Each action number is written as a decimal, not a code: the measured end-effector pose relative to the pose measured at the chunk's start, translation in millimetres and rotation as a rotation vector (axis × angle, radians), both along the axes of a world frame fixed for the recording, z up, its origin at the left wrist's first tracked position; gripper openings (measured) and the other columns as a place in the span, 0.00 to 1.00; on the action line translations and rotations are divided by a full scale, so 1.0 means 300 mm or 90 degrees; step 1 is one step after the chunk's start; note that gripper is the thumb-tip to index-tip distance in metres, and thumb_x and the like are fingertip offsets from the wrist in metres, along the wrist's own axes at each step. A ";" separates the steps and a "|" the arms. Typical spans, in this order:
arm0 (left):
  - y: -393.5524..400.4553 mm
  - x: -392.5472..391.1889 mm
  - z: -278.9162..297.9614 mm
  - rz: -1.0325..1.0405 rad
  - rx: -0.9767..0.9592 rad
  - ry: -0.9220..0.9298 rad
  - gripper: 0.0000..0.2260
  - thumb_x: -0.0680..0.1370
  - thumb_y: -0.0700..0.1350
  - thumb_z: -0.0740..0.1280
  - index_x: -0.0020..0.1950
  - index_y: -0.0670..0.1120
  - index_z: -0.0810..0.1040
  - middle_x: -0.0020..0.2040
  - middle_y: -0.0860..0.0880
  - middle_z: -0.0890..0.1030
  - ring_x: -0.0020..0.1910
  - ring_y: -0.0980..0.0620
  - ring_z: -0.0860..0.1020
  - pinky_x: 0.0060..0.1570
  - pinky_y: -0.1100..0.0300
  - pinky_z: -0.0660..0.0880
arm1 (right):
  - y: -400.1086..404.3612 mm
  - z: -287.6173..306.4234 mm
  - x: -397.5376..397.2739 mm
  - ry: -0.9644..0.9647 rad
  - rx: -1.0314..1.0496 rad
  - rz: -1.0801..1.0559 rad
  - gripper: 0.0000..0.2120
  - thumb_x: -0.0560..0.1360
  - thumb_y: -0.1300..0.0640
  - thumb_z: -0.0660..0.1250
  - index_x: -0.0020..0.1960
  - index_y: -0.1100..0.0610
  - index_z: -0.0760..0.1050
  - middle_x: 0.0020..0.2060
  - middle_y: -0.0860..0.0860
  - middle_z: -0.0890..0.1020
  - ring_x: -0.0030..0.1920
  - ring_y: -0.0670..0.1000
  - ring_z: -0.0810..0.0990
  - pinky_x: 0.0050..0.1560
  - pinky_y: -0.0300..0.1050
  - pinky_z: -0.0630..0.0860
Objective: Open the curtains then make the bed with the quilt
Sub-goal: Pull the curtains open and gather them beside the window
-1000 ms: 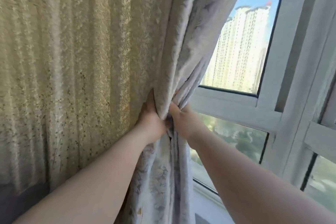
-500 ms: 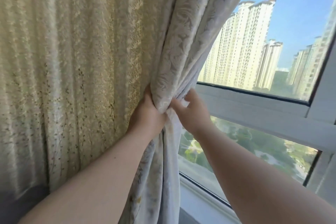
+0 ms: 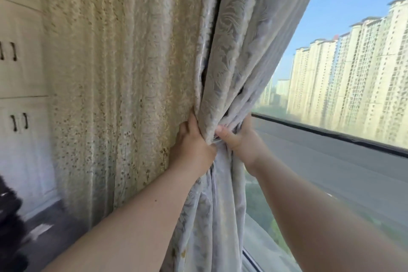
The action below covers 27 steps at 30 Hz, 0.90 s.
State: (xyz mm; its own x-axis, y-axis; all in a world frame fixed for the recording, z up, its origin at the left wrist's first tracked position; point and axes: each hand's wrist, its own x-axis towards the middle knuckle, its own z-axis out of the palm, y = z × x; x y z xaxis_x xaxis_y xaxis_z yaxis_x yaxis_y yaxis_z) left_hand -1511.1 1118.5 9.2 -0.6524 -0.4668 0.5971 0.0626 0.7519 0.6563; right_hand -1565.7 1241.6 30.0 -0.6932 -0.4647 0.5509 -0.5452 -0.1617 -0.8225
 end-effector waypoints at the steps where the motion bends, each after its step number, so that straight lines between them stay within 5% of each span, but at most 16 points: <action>1: -0.020 -0.021 -0.006 0.031 -0.010 0.005 0.40 0.69 0.50 0.68 0.73 0.60 0.47 0.70 0.48 0.63 0.64 0.43 0.68 0.59 0.46 0.72 | -0.037 -0.002 -0.029 -0.005 -0.010 0.044 0.41 0.66 0.47 0.75 0.73 0.49 0.58 0.62 0.45 0.78 0.61 0.44 0.77 0.61 0.48 0.74; 5: -0.145 -0.069 -0.038 0.142 -0.040 -0.038 0.44 0.67 0.58 0.68 0.75 0.56 0.44 0.76 0.53 0.48 0.73 0.45 0.54 0.70 0.44 0.58 | -0.174 -0.036 -0.120 -0.050 0.001 0.131 0.28 0.71 0.48 0.72 0.69 0.50 0.68 0.60 0.46 0.80 0.61 0.47 0.78 0.62 0.48 0.74; 9: -0.285 -0.101 -0.059 0.160 -0.001 -0.089 0.50 0.64 0.65 0.65 0.75 0.53 0.37 0.78 0.50 0.41 0.76 0.45 0.49 0.72 0.42 0.54 | -0.324 -0.056 -0.171 -0.025 0.045 0.035 0.22 0.71 0.44 0.70 0.64 0.46 0.74 0.56 0.43 0.81 0.59 0.45 0.78 0.62 0.50 0.74; 15: -0.499 -0.176 -0.083 0.197 0.002 -0.096 0.48 0.69 0.60 0.68 0.74 0.55 0.35 0.78 0.50 0.39 0.76 0.45 0.47 0.72 0.39 0.52 | -0.530 -0.061 -0.254 0.111 0.179 -0.344 0.48 0.56 0.24 0.64 0.71 0.44 0.63 0.76 0.48 0.51 0.75 0.54 0.51 0.71 0.60 0.57; 18: -0.583 -0.224 -0.085 0.191 -0.006 -0.111 0.47 0.69 0.59 0.67 0.74 0.56 0.34 0.77 0.51 0.38 0.76 0.45 0.46 0.71 0.38 0.53 | -0.616 -0.069 -0.299 0.088 0.159 -0.287 0.52 0.56 0.25 0.67 0.73 0.48 0.59 0.76 0.43 0.41 0.75 0.46 0.47 0.72 0.51 0.54; 20: -0.682 -0.258 -0.087 0.171 0.005 -0.099 0.47 0.69 0.58 0.68 0.71 0.60 0.32 0.77 0.52 0.37 0.76 0.45 0.46 0.71 0.37 0.53 | -0.710 -0.071 -0.335 0.031 0.086 -0.178 0.52 0.58 0.32 0.73 0.74 0.50 0.58 0.76 0.45 0.48 0.71 0.42 0.57 0.67 0.43 0.57; 23: -0.860 -0.304 -0.070 0.126 -0.001 -0.082 0.48 0.67 0.59 0.68 0.67 0.66 0.30 0.77 0.53 0.37 0.76 0.46 0.46 0.72 0.38 0.52 | -0.881 -0.054 -0.370 -0.062 -0.050 -0.027 0.39 0.62 0.45 0.79 0.68 0.46 0.65 0.63 0.47 0.77 0.61 0.47 0.77 0.61 0.52 0.74; 27: -1.027 -0.322 -0.049 -0.070 0.109 -0.076 0.55 0.57 0.62 0.72 0.58 0.77 0.26 0.77 0.56 0.49 0.72 0.50 0.61 0.66 0.53 0.66 | -1.050 -0.033 -0.374 -0.140 -0.041 0.062 0.15 0.73 0.54 0.71 0.59 0.51 0.78 0.49 0.49 0.85 0.50 0.51 0.84 0.43 0.44 0.81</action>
State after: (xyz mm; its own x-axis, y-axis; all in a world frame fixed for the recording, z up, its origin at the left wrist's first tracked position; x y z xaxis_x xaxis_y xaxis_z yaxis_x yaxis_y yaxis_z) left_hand -1607.6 810.5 -5.4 -0.7658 -0.4771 0.4312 0.0524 0.6220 0.7812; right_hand -1677.8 926.7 20.2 -0.7534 -0.5037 0.4226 -0.3342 -0.2601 -0.9059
